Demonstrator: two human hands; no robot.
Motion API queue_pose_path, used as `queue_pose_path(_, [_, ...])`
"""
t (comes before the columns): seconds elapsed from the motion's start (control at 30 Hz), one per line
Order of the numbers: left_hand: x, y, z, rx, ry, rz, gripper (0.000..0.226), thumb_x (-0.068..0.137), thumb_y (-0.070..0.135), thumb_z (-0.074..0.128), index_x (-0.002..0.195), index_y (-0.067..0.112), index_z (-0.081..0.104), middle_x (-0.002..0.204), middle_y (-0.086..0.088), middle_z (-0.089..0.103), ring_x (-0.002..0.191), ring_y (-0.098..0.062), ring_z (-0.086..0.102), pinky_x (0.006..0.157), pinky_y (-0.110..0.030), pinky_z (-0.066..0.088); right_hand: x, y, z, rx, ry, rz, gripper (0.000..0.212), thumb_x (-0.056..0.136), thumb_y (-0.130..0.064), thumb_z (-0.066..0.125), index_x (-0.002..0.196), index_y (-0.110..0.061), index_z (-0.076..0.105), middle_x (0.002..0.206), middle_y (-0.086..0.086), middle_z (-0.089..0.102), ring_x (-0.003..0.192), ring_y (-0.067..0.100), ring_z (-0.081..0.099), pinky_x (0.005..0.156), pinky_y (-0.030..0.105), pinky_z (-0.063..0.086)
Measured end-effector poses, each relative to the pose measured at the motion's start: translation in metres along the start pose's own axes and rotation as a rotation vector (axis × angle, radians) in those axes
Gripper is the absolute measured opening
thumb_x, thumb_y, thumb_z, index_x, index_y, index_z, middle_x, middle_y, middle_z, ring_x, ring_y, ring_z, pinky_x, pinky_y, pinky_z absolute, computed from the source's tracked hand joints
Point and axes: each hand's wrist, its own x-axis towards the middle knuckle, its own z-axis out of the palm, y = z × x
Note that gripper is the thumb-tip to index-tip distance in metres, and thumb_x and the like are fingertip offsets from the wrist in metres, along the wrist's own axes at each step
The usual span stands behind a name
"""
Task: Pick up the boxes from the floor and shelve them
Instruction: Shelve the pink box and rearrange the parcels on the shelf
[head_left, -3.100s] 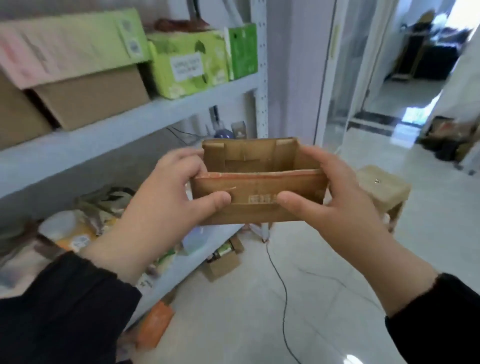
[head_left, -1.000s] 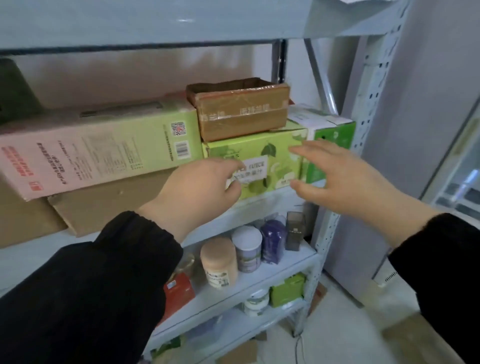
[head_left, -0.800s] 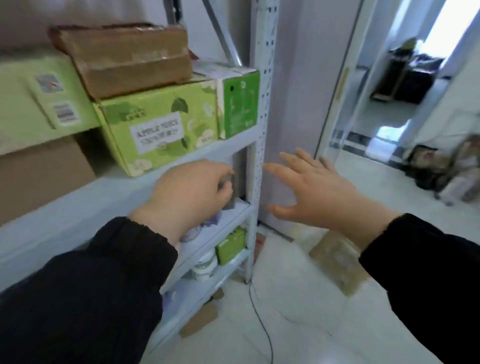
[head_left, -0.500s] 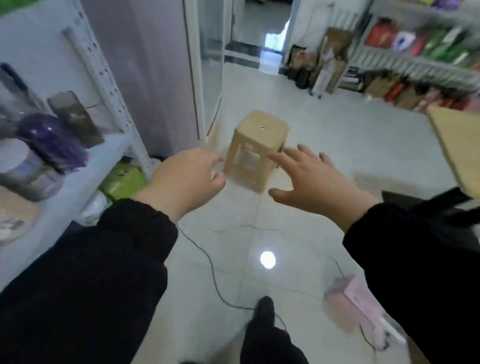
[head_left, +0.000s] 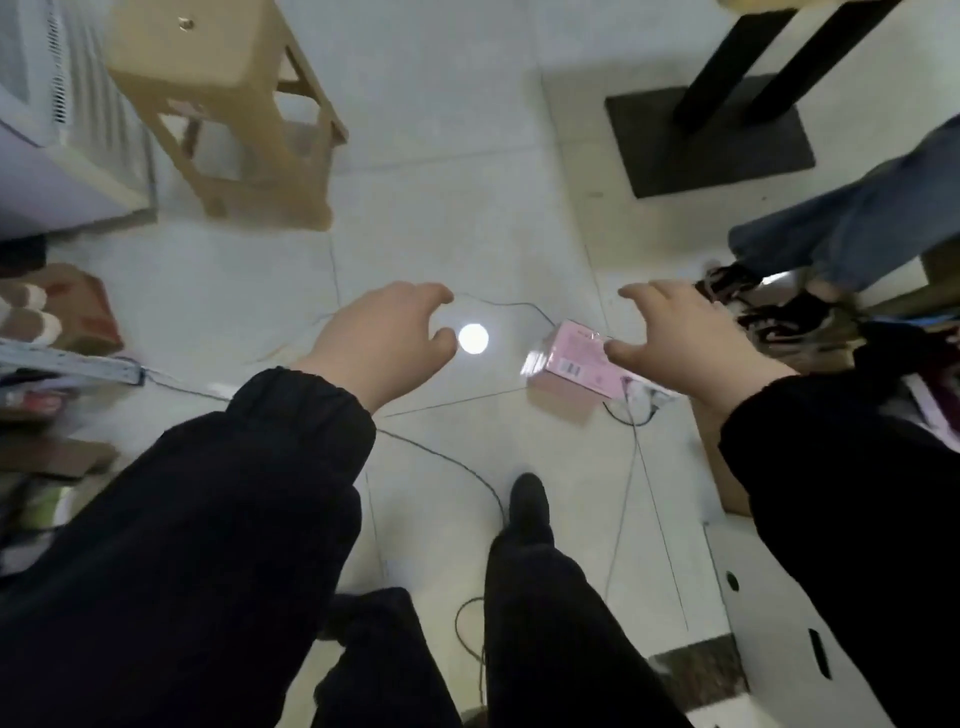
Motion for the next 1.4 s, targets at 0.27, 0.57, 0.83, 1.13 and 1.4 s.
queue_pose_path(0.27, [0.113, 0.094, 0.134, -0.022, -0.232, 0.024, 0.050, 0.097, 0.039, 0.049, 0.147, 0.031, 0.044, 0.133, 0.000, 0.058, 0.115, -0.022, 0.058, 0.090, -0.034, 0.047, 0.048, 0.160, 0.093, 0.090, -0.197, 0.209, 0.068, 0.082, -0.055, 0.060, 0.142, -0.026, 0.046, 0.140, 0.007, 0.052, 0.133, 0.029, 0.044, 0.107, 0.052, 0.040])
queue_pose_path(0.57, [0.214, 0.049, 0.293, -0.155, -0.415, -0.118, 0.061, 0.097, 0.038, 0.057, 0.153, 0.030, 0.036, 0.146, 0.000, 0.051, 0.127, -0.020, 0.054, 0.092, -0.027, 0.038, 0.147, 0.205, 0.252, 0.508, -0.294, 0.436, 0.075, 0.091, -0.048, 0.065, 0.155, -0.022, 0.035, 0.151, 0.007, 0.046, 0.130, 0.025, 0.049, 0.088, 0.027, 0.035])
queue_pose_path(0.83, [0.314, 0.018, 0.444, -0.444, -0.424, -0.306, 0.073, 0.095, 0.037, 0.060, 0.158, 0.029, 0.025, 0.157, 0.003, 0.038, 0.132, -0.021, 0.050, 0.099, -0.029, 0.042, 0.233, 0.225, 0.405, 0.942, -0.150, 0.785, 0.106, 0.090, -0.052, 0.070, 0.163, -0.019, 0.000, 0.162, 0.009, 0.033, 0.143, 0.025, 0.040, 0.096, 0.027, 0.032])
queue_pose_path(1.13, [0.362, 0.038, 0.513, -0.688, -0.412, -0.298, 0.033, 0.099, 0.030, 0.049, 0.131, 0.025, 0.050, 0.088, 0.018, 0.055, 0.066, -0.001, 0.048, 0.047, -0.009, 0.036, 0.278, 0.228, 0.457, 1.334, -0.172, 0.851, 0.066, 0.082, -0.062, 0.071, 0.135, -0.031, 0.049, 0.125, -0.015, 0.060, 0.111, 0.008, 0.056, 0.097, 0.054, 0.040])
queue_pose_path(1.4, [0.315, 0.015, 0.388, -0.881, -0.077, -0.455, 0.041, 0.083, 0.054, 0.064, 0.107, 0.025, 0.049, 0.100, 0.005, 0.064, 0.082, -0.013, 0.065, 0.076, -0.033, 0.057, 0.242, 0.161, 0.348, 1.401, -0.148, 0.655, 0.062, 0.083, -0.048, 0.079, 0.121, -0.019, 0.040, 0.116, 0.002, 0.065, 0.079, 0.019, 0.061, 0.094, 0.058, 0.054])
